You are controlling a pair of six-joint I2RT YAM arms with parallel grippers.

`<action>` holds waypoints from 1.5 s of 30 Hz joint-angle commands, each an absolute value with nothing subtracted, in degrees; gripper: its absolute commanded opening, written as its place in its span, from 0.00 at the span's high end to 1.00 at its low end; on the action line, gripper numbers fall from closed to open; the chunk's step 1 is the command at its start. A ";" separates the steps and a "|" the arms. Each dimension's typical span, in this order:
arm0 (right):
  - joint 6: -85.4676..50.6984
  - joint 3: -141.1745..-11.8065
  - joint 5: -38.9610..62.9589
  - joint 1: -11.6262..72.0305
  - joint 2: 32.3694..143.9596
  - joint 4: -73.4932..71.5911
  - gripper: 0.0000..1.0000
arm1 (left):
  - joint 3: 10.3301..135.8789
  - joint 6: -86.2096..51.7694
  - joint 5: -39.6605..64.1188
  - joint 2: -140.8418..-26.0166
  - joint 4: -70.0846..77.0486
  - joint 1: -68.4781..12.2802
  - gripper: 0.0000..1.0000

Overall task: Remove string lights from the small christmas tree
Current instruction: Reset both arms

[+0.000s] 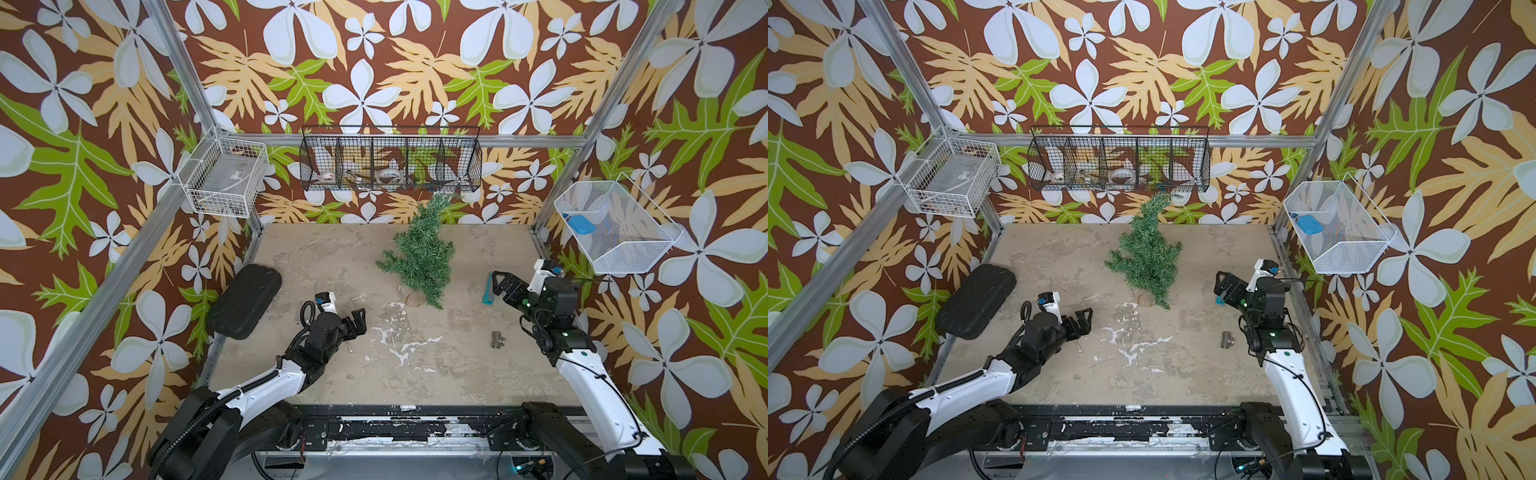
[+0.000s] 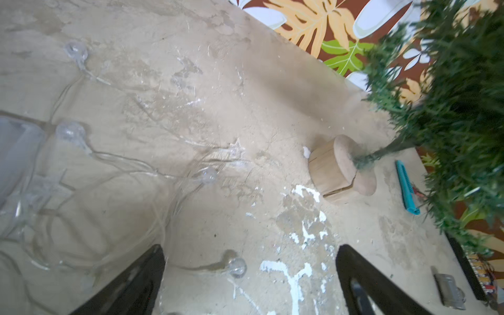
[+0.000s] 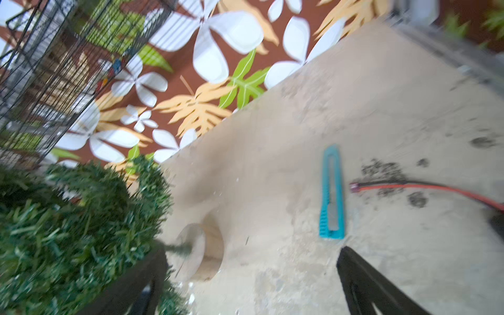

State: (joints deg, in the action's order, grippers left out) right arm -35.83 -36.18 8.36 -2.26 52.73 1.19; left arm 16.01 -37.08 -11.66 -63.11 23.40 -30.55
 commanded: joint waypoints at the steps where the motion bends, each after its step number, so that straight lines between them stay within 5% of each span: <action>1: -34.15 -34.53 -5.32 -2.33 52.68 0.73 0.00 | 13.70 -33.94 -12.46 -61.82 27.29 -30.67 0.00; 14: -22.84 -19.40 -19.33 -1.14 60.76 -28.58 0.00 | 0.23 -27.84 -19.49 -41.92 31.69 -30.67 0.00; 26: -12.98 -20.14 -27.20 0.90 76.54 -43.85 0.00 | 3.23 -27.23 -18.23 -50.37 33.42 -30.67 0.00; 35: -4.99 -12.05 -21.76 3.16 80.60 -65.53 0.00 | 3.05 -26.87 -20.20 -50.86 33.92 -30.67 0.00; 45: -0.52 -9.43 -15.46 4.57 84.37 -73.52 0.00 | 4.75 -26.37 -21.33 -54.42 33.59 -30.67 0.00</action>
